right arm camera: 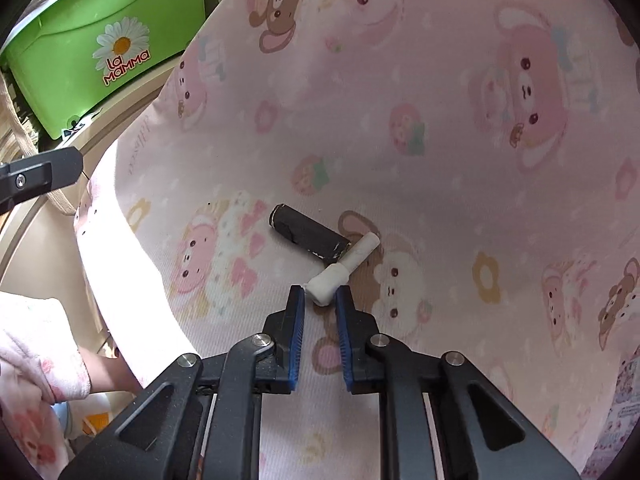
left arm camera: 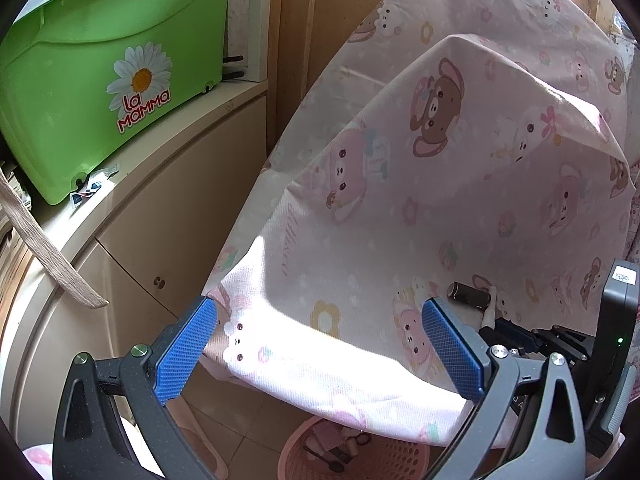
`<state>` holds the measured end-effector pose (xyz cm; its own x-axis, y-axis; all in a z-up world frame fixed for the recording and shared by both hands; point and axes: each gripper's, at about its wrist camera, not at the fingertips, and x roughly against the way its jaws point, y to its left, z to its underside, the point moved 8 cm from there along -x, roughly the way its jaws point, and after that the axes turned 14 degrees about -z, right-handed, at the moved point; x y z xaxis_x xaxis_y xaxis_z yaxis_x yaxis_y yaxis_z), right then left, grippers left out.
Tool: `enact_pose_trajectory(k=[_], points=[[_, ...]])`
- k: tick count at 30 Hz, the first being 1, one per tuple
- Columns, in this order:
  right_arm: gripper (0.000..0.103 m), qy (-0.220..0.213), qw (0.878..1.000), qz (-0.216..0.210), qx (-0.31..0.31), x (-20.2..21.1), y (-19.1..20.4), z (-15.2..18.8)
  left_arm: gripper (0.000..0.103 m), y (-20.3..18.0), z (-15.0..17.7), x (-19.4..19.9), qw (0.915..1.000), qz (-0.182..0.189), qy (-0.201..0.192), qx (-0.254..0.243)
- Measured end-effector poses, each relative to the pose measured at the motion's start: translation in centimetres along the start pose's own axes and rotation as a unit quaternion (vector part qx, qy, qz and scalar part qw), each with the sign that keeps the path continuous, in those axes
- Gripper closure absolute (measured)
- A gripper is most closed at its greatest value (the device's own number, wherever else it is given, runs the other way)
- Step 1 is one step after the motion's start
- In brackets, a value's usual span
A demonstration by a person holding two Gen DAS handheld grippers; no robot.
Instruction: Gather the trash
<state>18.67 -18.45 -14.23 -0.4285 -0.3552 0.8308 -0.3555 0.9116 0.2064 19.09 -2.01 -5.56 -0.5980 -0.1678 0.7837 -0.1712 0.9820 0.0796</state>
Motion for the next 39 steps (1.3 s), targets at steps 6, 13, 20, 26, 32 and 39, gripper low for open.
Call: enact_pose_trajectory(k=[6,13,20,26,32,39], points=[[0.101,-0.016,1.000,-0.004,-0.023,1.7,-1.0,0.6,0.002,-0.4,0.2,0.1,0.9999,-0.004,-0.005,-0.009],[0.103,-0.081,0.994,-0.027,-0.074,7.1,-3.3,0.9,0.002,-1.4,0.5,-0.2,0.9998,-0.005,-0.003,-0.022],[0.103,-0.098,0.980,-0.050,-0.165,9.9,-8.2,1.5,0.002,-2.5,0.8,-0.5,0.9995,-0.001,0.001,-0.032],[0.103,-0.070,0.979,-0.067,-0.181,8.1,-8.6,2.3,0.001,-3.0,0.7,-0.7,0.9994,0.001,0.002,-0.034],[0.089,-0.051,0.993,-0.020,-0.100,5.3,-4.0,1.2,0.002,-2.6,0.4,-1.1,0.9998,0.003,0.012,-0.014],[0.051,-0.060,0.997,-0.006,-0.053,3.0,0.1,0.1,0.002,-1.6,-0.2,-1.2,0.9999,0.000,0.011,-0.002]])
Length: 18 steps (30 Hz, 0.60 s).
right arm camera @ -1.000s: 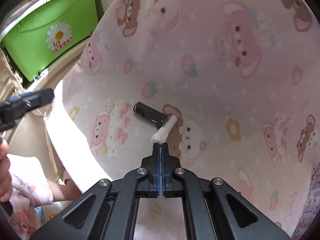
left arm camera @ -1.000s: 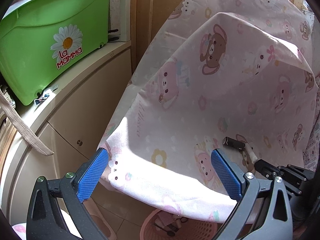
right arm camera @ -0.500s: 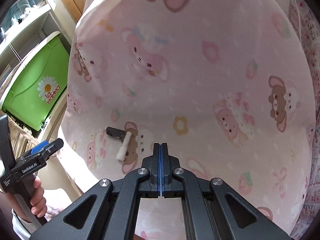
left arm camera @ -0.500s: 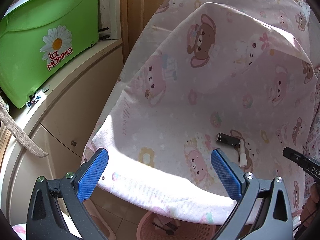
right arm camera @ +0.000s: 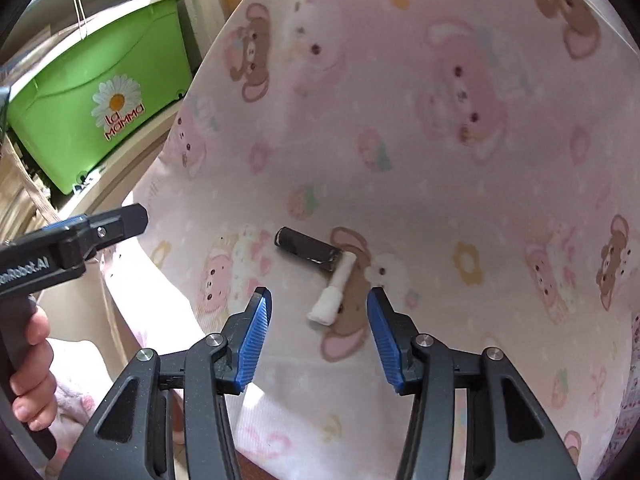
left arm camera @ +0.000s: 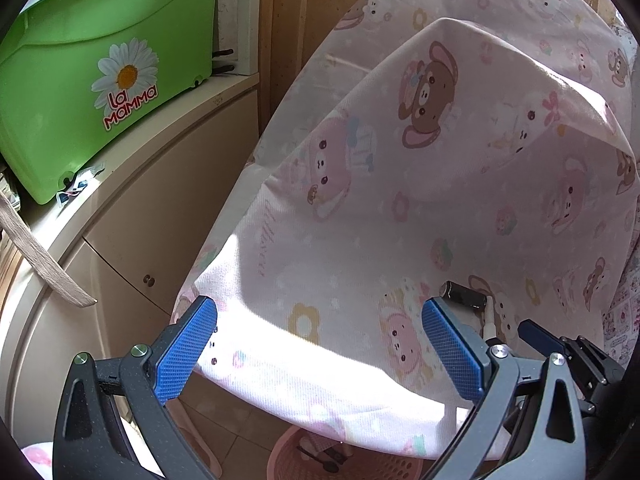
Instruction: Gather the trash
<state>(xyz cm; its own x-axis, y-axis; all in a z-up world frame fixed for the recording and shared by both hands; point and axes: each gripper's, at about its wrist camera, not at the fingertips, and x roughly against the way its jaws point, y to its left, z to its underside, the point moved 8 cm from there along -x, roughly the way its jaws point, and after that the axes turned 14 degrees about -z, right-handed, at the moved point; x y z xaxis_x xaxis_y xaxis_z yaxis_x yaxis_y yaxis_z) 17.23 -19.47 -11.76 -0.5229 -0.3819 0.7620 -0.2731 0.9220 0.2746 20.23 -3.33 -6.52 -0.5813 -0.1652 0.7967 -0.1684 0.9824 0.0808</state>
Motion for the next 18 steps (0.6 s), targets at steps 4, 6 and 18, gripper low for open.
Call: enact_pose_trajectory(k=[4,6,18], points=[[0.051,-0.015,0.999,0.037,-0.004,-0.7,-0.4,0.0,0.002,0.2,-0.1,0.0,1.0000,0.001,0.001,0.001],[0.053,-0.010,0.999,0.040,-0.003,-1.1,-0.4,-0.1,0.001,0.1,-0.1,0.1,1.0000,0.001,-0.001,0.000],[0.087,-0.025,0.999,0.019,-0.041,-0.2,-1.8,-0.3,0.002,-1.4,0.2,-0.4,0.9999,0.006,0.006,-0.011]])
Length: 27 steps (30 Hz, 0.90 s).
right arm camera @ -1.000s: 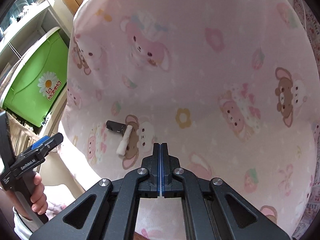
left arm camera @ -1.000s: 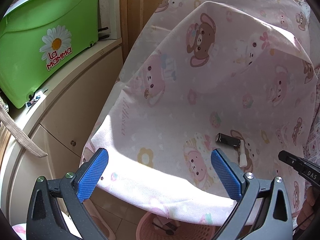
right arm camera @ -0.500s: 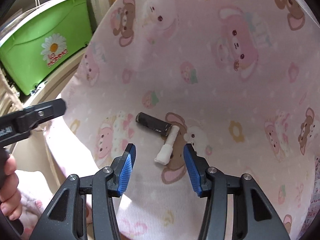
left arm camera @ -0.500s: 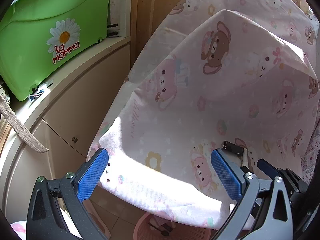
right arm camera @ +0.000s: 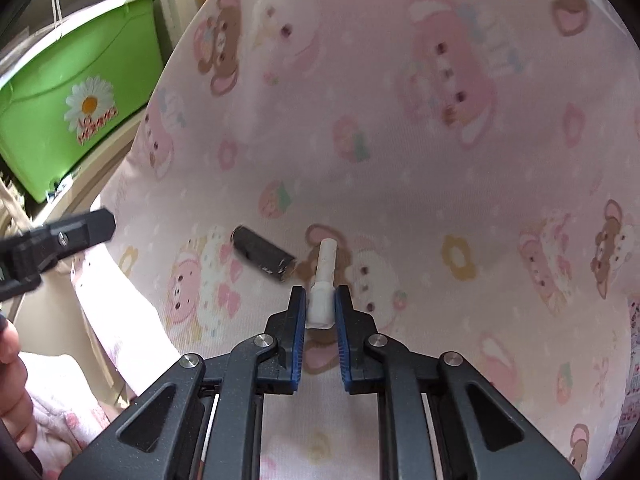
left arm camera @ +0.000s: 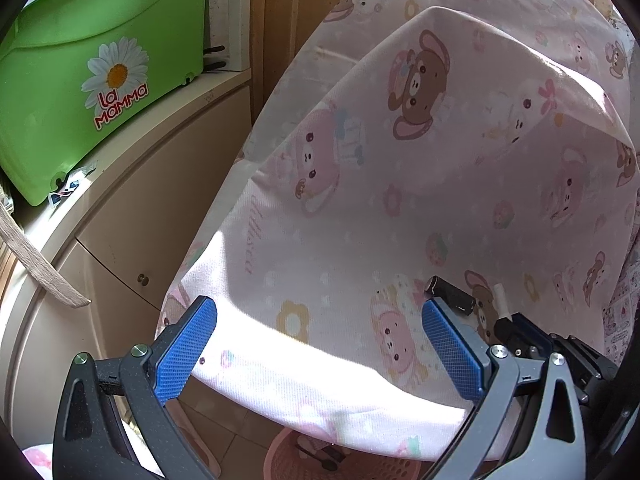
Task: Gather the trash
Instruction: 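Grasp the black cylinder with the left gripper while the right lifts the white stick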
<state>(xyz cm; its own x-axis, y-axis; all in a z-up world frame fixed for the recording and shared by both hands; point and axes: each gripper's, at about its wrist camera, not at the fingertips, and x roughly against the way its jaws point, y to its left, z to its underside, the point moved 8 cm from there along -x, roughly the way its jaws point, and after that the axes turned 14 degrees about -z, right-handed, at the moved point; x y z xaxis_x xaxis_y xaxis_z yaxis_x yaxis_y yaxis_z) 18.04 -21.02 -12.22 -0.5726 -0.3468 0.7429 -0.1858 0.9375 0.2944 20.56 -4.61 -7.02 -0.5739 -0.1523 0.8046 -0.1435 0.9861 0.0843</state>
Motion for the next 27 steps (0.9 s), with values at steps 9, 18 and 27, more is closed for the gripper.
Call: enact_pose_trajectory(k=[9,18,27], points=[[0.087,-0.047,0.997,0.025,-0.053,4.8,-4.7,-1.7,0.004,-6.6,1.1,-1.5,0.9945,0.091,0.015,-0.050],[0.087,-0.048,0.997,0.035,-0.051,5.8,-6.2,-1.7,0.007,-12.4,1.4,-1.9,0.9838,0.080,-0.045,-0.154],[0.087,-0.050,0.997,0.019,-0.053,6.0,-5.7,-2.0,0.056,-13.7,1.6,-2.7,0.9844,0.093,-0.032,-0.146]])
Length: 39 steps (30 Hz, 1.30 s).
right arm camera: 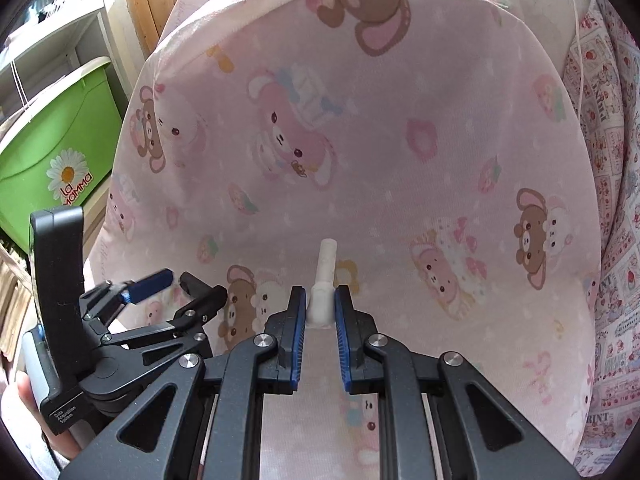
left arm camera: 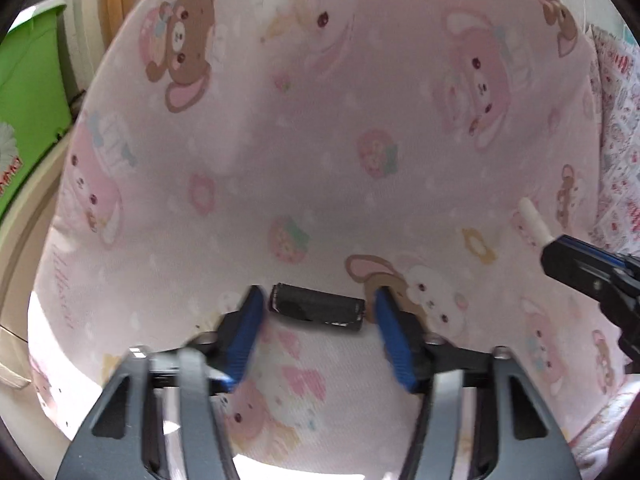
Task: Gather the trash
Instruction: 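Grasp the black cylinder with the left gripper while the right lifts the white stick, then carry cylinder and white stick over the pink basket and open both grippers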
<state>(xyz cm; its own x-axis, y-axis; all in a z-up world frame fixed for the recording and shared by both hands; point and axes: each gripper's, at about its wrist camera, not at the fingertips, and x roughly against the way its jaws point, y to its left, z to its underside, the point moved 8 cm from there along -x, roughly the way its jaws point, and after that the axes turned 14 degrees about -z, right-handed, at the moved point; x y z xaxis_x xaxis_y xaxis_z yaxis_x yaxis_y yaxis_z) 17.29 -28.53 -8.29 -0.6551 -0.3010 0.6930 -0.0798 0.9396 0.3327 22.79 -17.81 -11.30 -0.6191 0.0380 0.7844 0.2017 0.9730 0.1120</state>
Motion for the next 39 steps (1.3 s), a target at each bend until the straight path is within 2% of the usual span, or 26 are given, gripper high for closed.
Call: enact_pose_trajectory(k=[6,9,14,17,22,25,28,33,35,39], points=[[0.087,-0.007,1.000,-0.003,0.002,0.5,0.5,-0.3,0.056,0.6,-0.6,2.1,0.9997,-0.005,-0.020,0.010],[0.087,-0.006,1.000,0.001,0.012,0.7,0.8,-0.1,0.056,1.5,-0.8,4.5,0.9991,-0.001,-0.034,0.024],[0.087,-0.006,0.999,-0.003,0.040,1.4,2.4,0.5,0.056,3.1,-0.8,8.1,0.9973,-0.034,-0.059,0.027],[0.087,-0.006,0.998,-0.010,0.054,1.9,3.5,1.1,0.056,5.4,-0.7,9.2,0.9967,0.002,-0.053,0.062],[0.087,-0.001,0.998,-0.024,0.060,2.3,4.9,2.1,0.056,6.4,-0.3,10.5,0.9950,-0.031,-0.073,0.061],[0.087,-0.009,0.997,-0.034,0.072,3.7,6.0,2.4,0.056,6.8,0.5,11.7,0.9951,-0.022,-0.077,0.057],[0.087,-0.020,0.995,-0.056,0.085,5.5,7.6,2.9,0.056,7.6,2.8,13.1,0.9952,-0.027,-0.079,0.052],[0.087,-0.016,0.990,-0.086,0.111,7.5,10.4,5.5,0.056,8.6,6.8,13.3,0.9979,-0.022,-0.036,0.049],[0.087,-0.014,0.988,-0.089,0.123,8.2,11.5,6.7,0.056,8.9,7.9,13.6,0.9981,-0.042,-0.022,0.040],[0.087,0.007,0.986,-0.114,0.122,8.7,12.9,9.0,0.056,8.8,8.8,14.8,0.9990,-0.016,-0.028,0.030]])
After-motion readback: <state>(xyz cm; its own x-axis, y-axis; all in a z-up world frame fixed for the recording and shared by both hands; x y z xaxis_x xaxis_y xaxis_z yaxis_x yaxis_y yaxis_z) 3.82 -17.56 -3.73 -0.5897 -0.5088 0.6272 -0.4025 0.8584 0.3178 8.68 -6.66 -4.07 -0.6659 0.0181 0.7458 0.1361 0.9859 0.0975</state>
